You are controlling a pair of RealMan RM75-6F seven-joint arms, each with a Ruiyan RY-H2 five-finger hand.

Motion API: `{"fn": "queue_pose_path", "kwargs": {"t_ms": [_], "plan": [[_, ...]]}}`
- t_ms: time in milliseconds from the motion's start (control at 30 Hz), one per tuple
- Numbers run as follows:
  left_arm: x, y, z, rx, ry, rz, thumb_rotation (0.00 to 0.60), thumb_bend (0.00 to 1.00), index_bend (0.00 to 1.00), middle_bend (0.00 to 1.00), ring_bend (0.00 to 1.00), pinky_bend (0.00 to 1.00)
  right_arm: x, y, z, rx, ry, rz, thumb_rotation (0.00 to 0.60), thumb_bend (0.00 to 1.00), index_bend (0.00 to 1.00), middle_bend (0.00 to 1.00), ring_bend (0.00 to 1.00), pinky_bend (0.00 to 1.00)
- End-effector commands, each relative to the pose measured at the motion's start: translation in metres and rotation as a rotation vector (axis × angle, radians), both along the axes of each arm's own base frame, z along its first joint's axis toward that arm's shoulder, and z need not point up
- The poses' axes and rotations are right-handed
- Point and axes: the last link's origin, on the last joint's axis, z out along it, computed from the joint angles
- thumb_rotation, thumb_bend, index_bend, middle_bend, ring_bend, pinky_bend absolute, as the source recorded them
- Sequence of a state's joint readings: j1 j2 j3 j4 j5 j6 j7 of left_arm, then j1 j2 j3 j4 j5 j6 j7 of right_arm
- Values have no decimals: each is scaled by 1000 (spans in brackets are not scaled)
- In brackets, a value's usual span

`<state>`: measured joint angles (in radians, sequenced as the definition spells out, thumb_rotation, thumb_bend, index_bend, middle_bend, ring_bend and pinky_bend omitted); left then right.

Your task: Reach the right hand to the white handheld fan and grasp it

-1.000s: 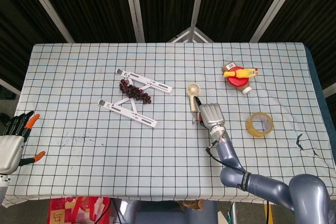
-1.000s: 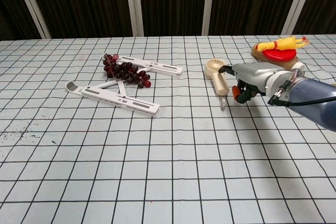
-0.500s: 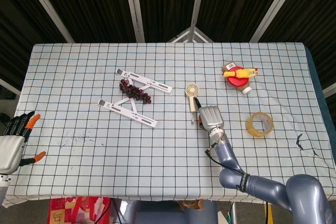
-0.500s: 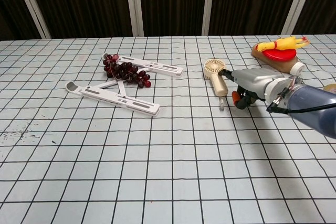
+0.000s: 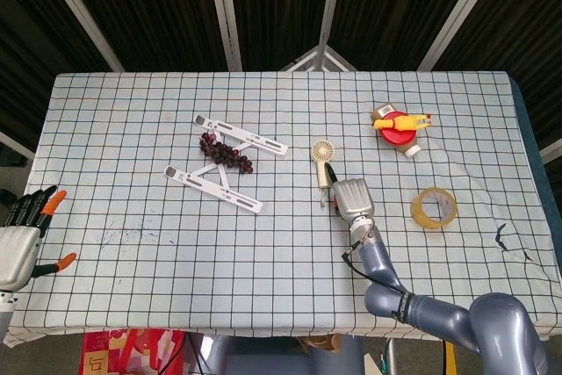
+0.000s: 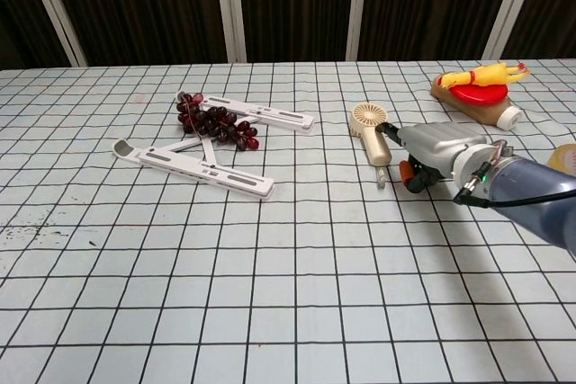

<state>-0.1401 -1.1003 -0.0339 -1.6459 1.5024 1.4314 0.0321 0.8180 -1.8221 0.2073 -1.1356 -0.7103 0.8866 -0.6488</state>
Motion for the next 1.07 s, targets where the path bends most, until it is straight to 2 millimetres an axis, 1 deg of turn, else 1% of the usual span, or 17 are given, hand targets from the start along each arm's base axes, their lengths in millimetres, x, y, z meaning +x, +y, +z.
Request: {"fn": "queue_pose_path", "kwargs": {"t_ms": [33,133,267,333,400,467,500,633,700,733,767,800,867,900,933,967,1067], "plan": [[0,0,0,1,-1,0,600,0,0,0,0,0,8,-5,9,-38,-11,28,600,776,0,822,904,788],[0,0,0,1,-2,2,600,0,0,0,0,0,19,-9,22,-90,-40,60,600,776,0,822,904,788],[0,0,0,3,-3,4,600,0,0,0,0,0,38,-12,49,-176,-98,125,600,776,0,822,897,787],[0,0,0,3,-3,6,600,0,0,0,0,0,42,-10,62,-206,-112,156,600,776,0,816,871,771],[-1,0,0,3,-4,9,600,0,0,0,0,0,41,-7,75,-231,-106,179,600,775,0,780,820,713],[-1,0,0,3,-5,11,600,0,0,0,0,0,39,-4,84,-243,-101,187,600,776,0,694,733,614],[-1,0,0,3,-6,12,600,0,0,0,0,0,38,-2,88,-247,-101,188,600,776,0,663,702,582],[-1,-1,1,2,-10,19,600,0,0,0,0,0,26,13,110,-263,-94,190,600,753,0,478,490,352],[-2,-2,1,3,-13,23,600,0,0,0,0,0,10,30,127,-271,-81,183,600,689,0,356,336,224],[-2,-2,1,3,-13,24,600,0,0,0,0,0,3,39,134,-271,-74,180,600,661,0,313,280,183],[-2,-2,2,4,-11,25,600,0,0,0,0,0,-6,49,142,-271,-65,175,600,623,0,253,201,130],[-2,-3,2,5,-8,26,600,0,0,0,0,0,-17,64,152,-269,-52,169,600,588,0,197,130,86],[-2,-4,2,5,-2,25,600,0,0,0,0,0,-35,85,166,-269,-23,159,600,542,0,109,40,33],[-2,-4,2,5,4,24,600,0,0,0,0,0,-43,95,173,-268,-7,154,600,520,0,65,11,14],[-2,-5,2,6,15,20,600,0,0,0,0,0,-56,111,182,-266,16,144,600,509,0,41,2,5],[-2,-5,1,7,22,17,600,0,0,0,0,0,-64,121,187,-267,28,140,600,496,0,18,0,0],[-1,-6,-1,10,47,4,600,0,0,0,0,0,-85,152,202,-271,46,125,600,468,0,0,0,0]]}}
